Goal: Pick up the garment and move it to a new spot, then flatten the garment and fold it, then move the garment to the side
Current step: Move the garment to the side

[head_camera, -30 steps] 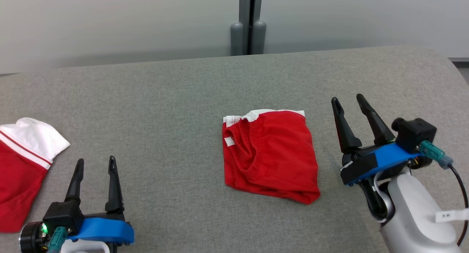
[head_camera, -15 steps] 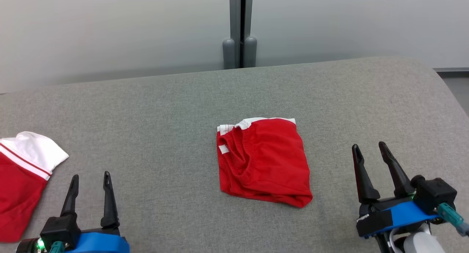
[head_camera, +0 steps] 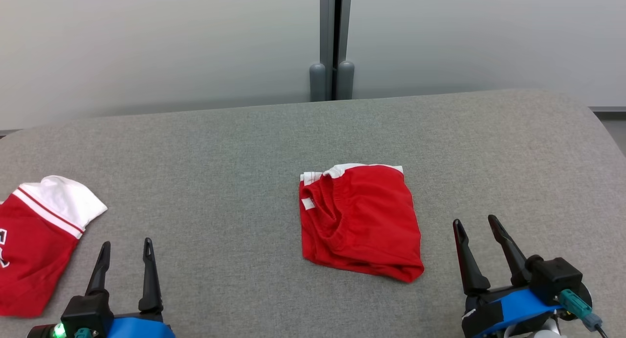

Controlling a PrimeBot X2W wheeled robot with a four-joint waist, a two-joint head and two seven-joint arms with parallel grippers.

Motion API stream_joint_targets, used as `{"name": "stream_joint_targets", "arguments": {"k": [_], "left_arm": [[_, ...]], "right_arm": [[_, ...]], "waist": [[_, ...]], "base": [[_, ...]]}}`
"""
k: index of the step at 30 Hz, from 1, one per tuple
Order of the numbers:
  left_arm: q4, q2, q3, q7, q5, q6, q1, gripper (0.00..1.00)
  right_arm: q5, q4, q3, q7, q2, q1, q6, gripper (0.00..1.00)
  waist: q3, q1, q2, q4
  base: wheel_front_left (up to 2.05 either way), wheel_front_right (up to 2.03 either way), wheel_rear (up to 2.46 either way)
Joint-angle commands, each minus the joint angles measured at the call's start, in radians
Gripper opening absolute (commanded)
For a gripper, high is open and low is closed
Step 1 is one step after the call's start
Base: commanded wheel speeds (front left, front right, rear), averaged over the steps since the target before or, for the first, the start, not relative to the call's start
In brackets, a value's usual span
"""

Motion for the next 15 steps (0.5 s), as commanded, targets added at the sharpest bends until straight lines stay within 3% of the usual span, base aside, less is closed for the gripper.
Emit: {"name": "stream_joint_targets", "arguments": {"k": [1, 15], "left_arm": [[0.002, 0.008, -0.003, -0.005, 0.004, 0.002, 0.011, 1.00], [0.007, 0.010, -0.002, -0.005, -0.004, 0.007, 0.001, 1.00]], "right_arm": [[-0.004, 0.005, 0.001, -0.003, 0.006, 0.014, 0.000, 1.00], [-0.013, 0.037, -0.006, -0.003, 0.012, 0.006, 0.000, 1.00]], "waist": [[-0.002, 0.0001, 0.0001, 0.000], [0.008, 0.0001, 0.0001, 0.001]], "base": [[0.00, 0.00, 0.00], [0.00, 0.00, 0.00]]}}
